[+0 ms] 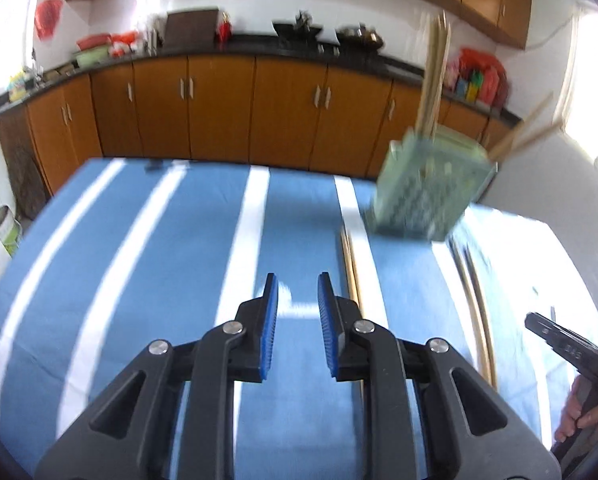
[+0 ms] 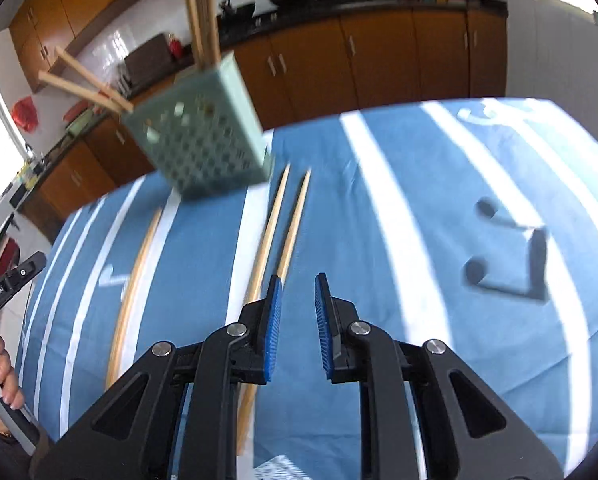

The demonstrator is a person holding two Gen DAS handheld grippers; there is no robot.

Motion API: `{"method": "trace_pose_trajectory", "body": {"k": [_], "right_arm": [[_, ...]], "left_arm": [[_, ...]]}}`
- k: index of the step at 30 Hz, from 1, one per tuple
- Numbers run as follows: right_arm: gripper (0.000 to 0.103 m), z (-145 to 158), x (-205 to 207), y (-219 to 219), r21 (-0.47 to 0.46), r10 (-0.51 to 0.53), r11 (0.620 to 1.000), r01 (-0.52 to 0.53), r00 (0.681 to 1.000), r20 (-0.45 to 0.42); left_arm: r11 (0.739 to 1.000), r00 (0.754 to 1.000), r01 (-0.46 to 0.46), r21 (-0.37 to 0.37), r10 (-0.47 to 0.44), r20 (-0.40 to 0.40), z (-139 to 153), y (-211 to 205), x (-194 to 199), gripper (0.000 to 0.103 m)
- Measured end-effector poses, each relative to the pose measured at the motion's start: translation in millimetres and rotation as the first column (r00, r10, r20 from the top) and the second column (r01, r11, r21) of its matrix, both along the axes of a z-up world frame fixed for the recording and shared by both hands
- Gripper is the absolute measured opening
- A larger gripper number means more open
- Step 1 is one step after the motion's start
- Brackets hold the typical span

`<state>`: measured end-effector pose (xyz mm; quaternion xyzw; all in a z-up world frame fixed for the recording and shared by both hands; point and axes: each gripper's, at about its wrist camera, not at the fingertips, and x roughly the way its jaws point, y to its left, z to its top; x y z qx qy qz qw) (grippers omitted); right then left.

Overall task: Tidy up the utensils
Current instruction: 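Move both grippers down and close each on another chopstick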

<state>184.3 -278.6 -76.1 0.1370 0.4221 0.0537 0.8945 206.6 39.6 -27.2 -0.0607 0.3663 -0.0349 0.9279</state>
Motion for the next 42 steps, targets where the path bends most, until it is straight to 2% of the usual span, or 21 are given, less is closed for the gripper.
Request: {"method": "trace_pose_trajectory", "body": {"k": [7,11,13,16,23,30,37,40,42], "right_arm": [[0.018,-22,7,26,-0.046,0.033,0.998,-0.035,0.998,-0.053],[0.018,-23,5,31,-0.094,0.047,0.994,-0.05,0.998,-0.035],[0.013,-20,4,27,-0.122,0.047,0.991,-0.051,0.998,-0.03],[0.008,-21,4,17,-0.139,0.016,0.99,-0.02,1.0,-0.026],[0.008,-23,8,-28,-0.15,-0.158,0.977,0.151,0.987,-0.035],[0.008,-24,4,-30,-0.177,-0.15,0.974,0.143,0.988,-0.025],[0.008,-25,5,-28,-0.179,-0.138,0.975,0.132,0.99,-0.02],[0.008,-25,5,-24,-0.163,-0.107,0.981,0.104,0.994,-0.013],[0.008,-25,5,-19,-0.167,-0.089,0.982,0.086,0.996,-0.009]], "left_arm": [[0.999,0.997,0.047,-0.019,-0.048,-0.065,-26,-7,-6,0.022],[0.997,0.994,0.063,-0.033,-0.065,-0.084,-29,-13,-3,0.023],[0.996,0.993,0.075,-0.045,-0.079,-0.09,-31,-16,-3,0.023],[0.993,0.99,0.097,-0.06,-0.103,-0.093,-33,-21,-2,0.023],[0.985,0.977,0.161,-0.064,-0.168,-0.129,-46,-38,-2,0.023],[0.982,0.966,0.189,-0.019,-0.19,-0.178,-63,-54,0,0.02],[0.982,0.971,0.176,0.063,-0.162,-0.174,-66,-59,3,0.017],[0.984,0.974,0.165,0.069,-0.151,-0.17,-66,-60,5,0.017],[0.985,0.977,0.149,0.085,-0.133,-0.165,-66,-61,6,0.01]]}}
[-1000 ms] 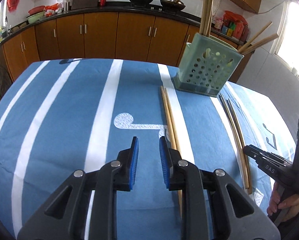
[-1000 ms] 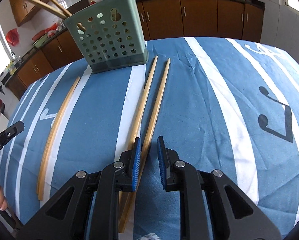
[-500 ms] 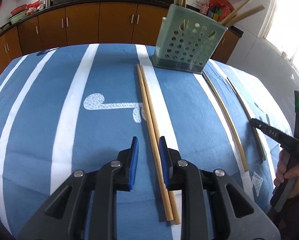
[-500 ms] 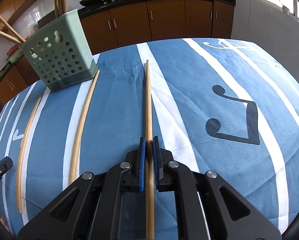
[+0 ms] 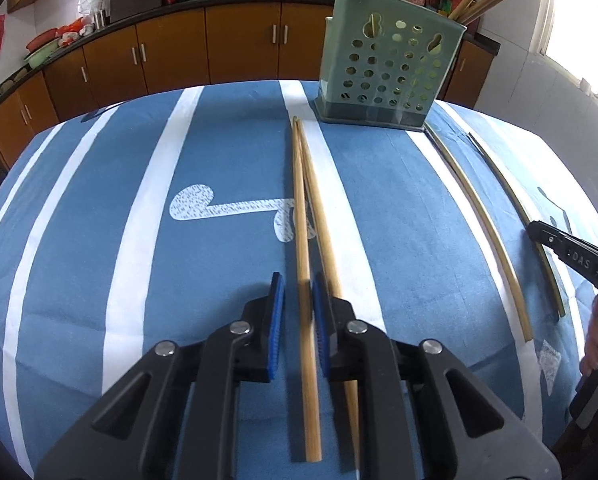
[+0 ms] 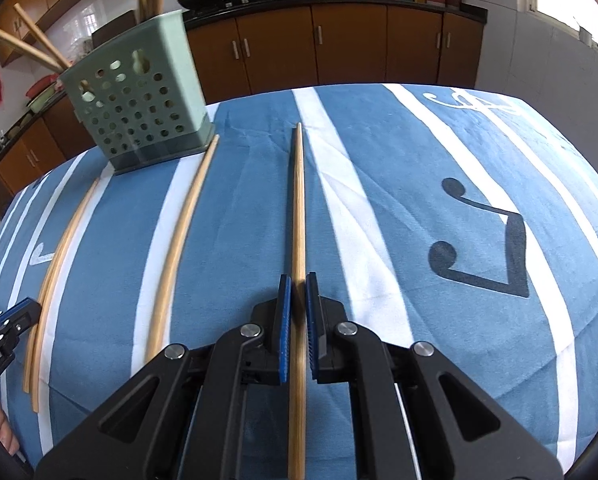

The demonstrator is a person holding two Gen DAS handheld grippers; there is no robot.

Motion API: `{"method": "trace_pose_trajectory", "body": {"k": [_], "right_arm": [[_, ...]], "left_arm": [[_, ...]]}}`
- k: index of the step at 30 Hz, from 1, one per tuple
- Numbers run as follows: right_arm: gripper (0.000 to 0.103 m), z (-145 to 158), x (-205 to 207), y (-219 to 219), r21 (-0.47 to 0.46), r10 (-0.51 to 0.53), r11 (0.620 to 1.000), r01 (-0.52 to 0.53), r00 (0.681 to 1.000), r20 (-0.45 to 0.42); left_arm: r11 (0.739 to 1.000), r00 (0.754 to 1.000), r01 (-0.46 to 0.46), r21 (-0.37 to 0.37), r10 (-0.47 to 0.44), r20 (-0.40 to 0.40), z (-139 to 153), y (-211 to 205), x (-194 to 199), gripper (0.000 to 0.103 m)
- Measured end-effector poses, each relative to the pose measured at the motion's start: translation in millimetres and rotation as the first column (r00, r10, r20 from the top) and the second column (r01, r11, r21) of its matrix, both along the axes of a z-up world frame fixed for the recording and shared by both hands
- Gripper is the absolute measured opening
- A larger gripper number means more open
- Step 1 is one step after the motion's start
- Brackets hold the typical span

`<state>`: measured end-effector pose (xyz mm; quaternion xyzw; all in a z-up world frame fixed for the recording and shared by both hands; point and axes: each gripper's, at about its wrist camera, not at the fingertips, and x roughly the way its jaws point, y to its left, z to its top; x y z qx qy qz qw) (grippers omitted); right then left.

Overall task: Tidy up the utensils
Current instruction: 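Move both grippers down and close each on another chopstick, then lift both held chopsticks upright and carry them toward the green holder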

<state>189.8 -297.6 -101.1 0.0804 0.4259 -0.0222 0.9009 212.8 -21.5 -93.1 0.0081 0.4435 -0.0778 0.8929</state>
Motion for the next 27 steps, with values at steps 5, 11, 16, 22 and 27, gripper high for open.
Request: {"method": "trace_pose_trajectory", "body": {"k": [5,11,16,22,27], "right_arm": [[0.008,0,2,4,0.0,0.025,1.0,-0.025,1.0,0.006],[0.008,0,8,2,-0.006,0.017,1.0,-0.017,1.0,0.013],[0.008,0,8,1,-0.004,0.022,1.0,-0.022,1.0,0.016],[0.008,-1,9,0,-0.001,0.021,1.0,-0.021,1.0,0.015],[0.008,0,9,1,-0.008,0.021,1.0,-0.021,1.0,0.015]], "left_arm": [[0.996,0.996,-0.084,-0.006,0.084,0.005,0,19,9,0.008],[0.987,0.988,-0.154,-0.046,0.155,0.002,1,54,18,0.008],[0.987,0.989,-0.148,-0.06,0.15,0.017,-1,59,19,0.009],[0.986,0.988,-0.151,-0.075,0.152,0.014,-1,60,20,0.009],[0.986,0.988,-0.151,-0.077,0.152,0.014,-1,60,20,0.009]]}}
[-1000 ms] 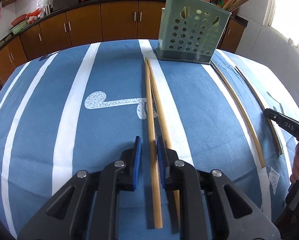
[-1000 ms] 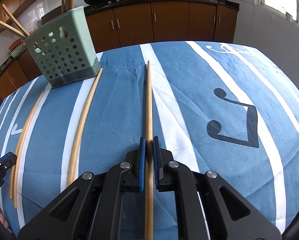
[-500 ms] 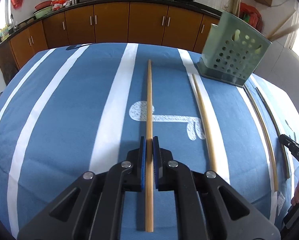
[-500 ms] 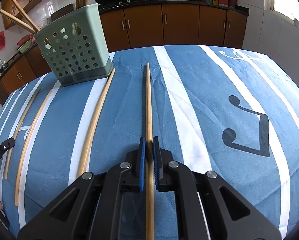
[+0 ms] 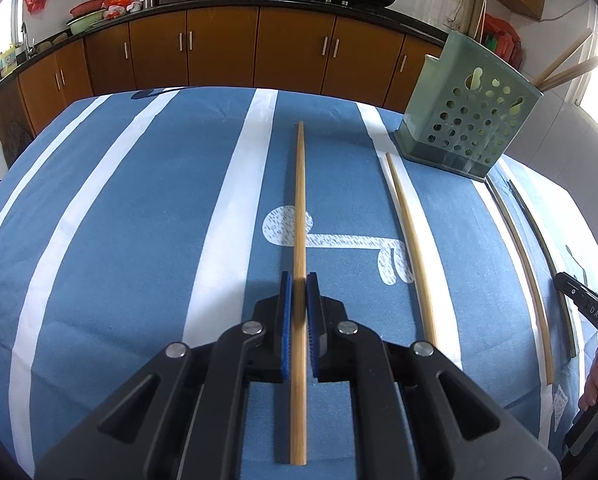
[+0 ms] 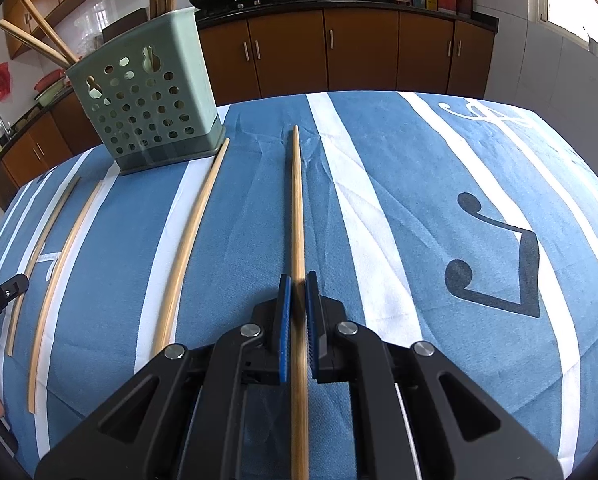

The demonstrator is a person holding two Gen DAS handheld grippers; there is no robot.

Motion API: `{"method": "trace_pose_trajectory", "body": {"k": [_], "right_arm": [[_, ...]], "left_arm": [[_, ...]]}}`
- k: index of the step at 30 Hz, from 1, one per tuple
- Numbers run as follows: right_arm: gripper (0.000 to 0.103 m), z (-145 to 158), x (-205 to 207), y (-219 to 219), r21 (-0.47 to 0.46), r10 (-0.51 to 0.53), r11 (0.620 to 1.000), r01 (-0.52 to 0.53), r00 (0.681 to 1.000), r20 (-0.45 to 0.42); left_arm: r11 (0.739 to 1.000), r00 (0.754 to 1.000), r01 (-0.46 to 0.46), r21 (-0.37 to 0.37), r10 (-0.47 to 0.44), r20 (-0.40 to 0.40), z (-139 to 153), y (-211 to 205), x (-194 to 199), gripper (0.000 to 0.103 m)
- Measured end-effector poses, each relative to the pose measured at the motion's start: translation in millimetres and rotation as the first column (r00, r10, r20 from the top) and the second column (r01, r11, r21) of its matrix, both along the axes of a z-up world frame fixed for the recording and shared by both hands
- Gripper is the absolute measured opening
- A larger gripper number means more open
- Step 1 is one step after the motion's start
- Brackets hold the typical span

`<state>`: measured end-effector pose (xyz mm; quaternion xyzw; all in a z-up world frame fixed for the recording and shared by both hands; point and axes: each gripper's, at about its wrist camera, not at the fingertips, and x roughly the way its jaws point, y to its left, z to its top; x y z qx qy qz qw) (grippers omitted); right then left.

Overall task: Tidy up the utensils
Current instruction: 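Lift both held chopsticks upright and carry them toward the green holder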

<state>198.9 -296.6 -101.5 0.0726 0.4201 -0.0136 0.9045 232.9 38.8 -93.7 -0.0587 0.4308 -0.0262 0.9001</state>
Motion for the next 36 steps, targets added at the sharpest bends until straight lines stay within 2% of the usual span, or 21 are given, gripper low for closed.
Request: {"method": "trace_pose_trajectory", "body": {"k": [6,20,25,36], "right_arm": [[0.008,0,-4,2,-0.01,0.006,1.0,-0.006,1.0,-0.002],[0.008,2,-24,0,0.003,0.014,1.0,-0.014,1.0,-0.012],[0.008,28,-33,-8,0.02,-0.004,1.0,0.002,0.998,0.067],[0.008,91,-43,-23,0.062,-0.041,0.998,0.026,0.967,0.25]], "left_arm": [[1.0,1.0,0.006,0.013,-0.006,0.0,0,-1,-1,0.009],[0.998,0.999,0.033,0.052,-0.033,-0.005,-1,-7,-31,0.008],[0.999,0.999,0.031,0.034,-0.031,-0.02,8,-1,-31,0.008],[1.0,0.987,0.006,-0.014,-0.004,0.163,81,13,-36,0.008]]}}
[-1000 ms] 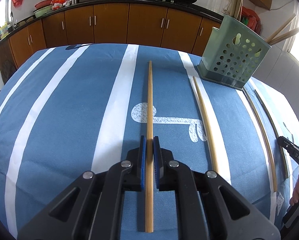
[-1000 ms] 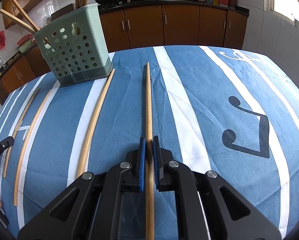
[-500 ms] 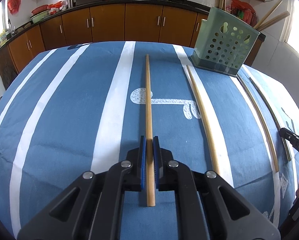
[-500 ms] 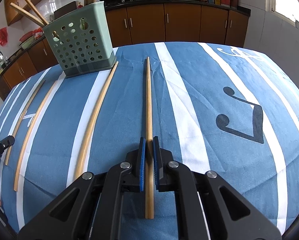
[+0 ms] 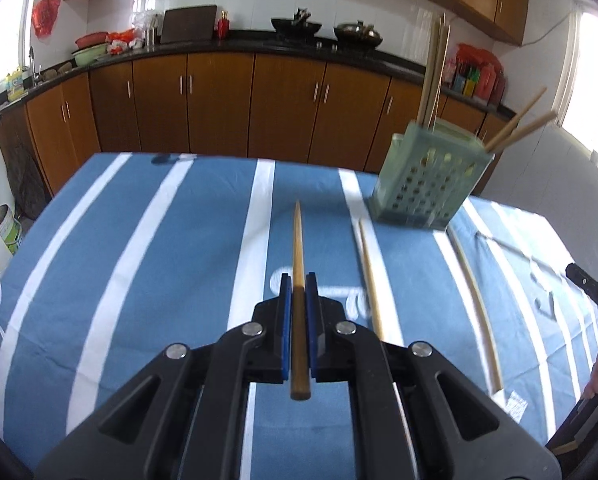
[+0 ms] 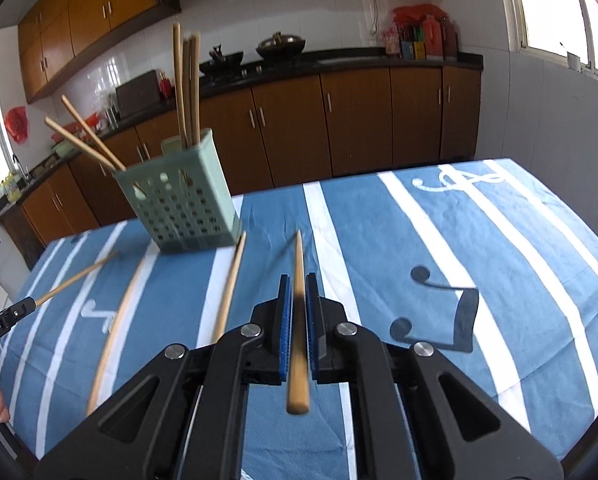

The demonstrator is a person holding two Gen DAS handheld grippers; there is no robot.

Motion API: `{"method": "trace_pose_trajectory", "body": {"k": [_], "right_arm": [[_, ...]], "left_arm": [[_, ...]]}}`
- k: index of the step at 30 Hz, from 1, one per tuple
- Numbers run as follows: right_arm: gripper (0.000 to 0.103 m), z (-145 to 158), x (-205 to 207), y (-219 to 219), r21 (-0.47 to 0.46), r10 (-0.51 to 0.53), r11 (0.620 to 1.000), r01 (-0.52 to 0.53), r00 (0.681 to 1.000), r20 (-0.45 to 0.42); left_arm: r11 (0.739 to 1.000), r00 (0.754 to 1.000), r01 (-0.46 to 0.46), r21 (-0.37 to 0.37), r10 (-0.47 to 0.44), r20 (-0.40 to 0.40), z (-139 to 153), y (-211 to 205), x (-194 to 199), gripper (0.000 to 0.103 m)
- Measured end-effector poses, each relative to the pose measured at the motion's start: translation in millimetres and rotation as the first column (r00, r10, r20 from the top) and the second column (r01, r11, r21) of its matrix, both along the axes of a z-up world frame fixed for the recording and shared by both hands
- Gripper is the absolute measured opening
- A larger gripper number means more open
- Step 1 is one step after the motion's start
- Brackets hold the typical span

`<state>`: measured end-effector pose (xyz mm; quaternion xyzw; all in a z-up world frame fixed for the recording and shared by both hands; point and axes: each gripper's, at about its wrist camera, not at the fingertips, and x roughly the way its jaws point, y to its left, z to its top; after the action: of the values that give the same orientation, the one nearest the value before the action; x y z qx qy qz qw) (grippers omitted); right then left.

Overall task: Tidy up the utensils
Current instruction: 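Lift both held chopsticks upright and carry them toward the green holder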

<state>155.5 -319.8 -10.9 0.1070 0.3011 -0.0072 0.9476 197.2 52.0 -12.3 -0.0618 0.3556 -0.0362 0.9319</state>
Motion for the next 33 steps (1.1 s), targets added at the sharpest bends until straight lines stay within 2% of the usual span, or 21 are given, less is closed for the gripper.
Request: {"method": "trace_pose_trajectory", "body": {"k": [4,7,10,14,19,25,27,30,33], "right_arm": [[0.008,16,-3,-2,0.011,-0.003,1.0,0.002,0.999,0.052],[0.008,19,-1,-3,0.004,0.007,1.0,-0.007,0.998,0.058],[0.008,5,6,2,-0.015,0.054,0.998,-0.054,0.998,-0.028],[0.024,-30,12,8,-0.001,0.089,0.996,-0.09,0.985,-0.149],[0.024,-67,11,23,-0.028,0.116,0.992,-0.127,0.961,-0.253],[0.022,-88,-1,30,-0.06,0.121,0.987,-0.147,0.942,-0.313],[0.009,-88,-5,30,-0.085,0.113,0.986,-0.144,0.948,-0.298],[0.008,-83,-6,24,-0.074,0.107,0.988,-0.133,0.953,-0.285],[0.008,-60,-10,19,-0.067,0.099,0.991,-0.115,0.973,-0.207]], "left_arm": [[1.0,0.998,-0.012,-0.022,0.013,0.068,26,4,0,0.008],[0.999,0.994,-0.016,-0.037,0.02,0.105,41,5,-1,0.008],[0.999,0.992,-0.02,-0.04,0.024,0.121,48,7,0,0.008],[0.999,0.993,-0.018,-0.04,0.023,0.113,46,8,1,0.008],[0.999,0.994,-0.014,-0.04,0.018,0.104,43,8,2,0.008],[0.999,0.995,-0.015,-0.044,0.019,0.101,41,10,1,0.008],[0.999,0.995,-0.017,-0.047,0.021,0.099,40,10,1,0.008],[0.999,0.995,-0.019,-0.05,0.024,0.097,39,10,2,0.008],[0.998,0.994,-0.022,-0.051,0.027,0.105,42,11,2,0.008]]}}
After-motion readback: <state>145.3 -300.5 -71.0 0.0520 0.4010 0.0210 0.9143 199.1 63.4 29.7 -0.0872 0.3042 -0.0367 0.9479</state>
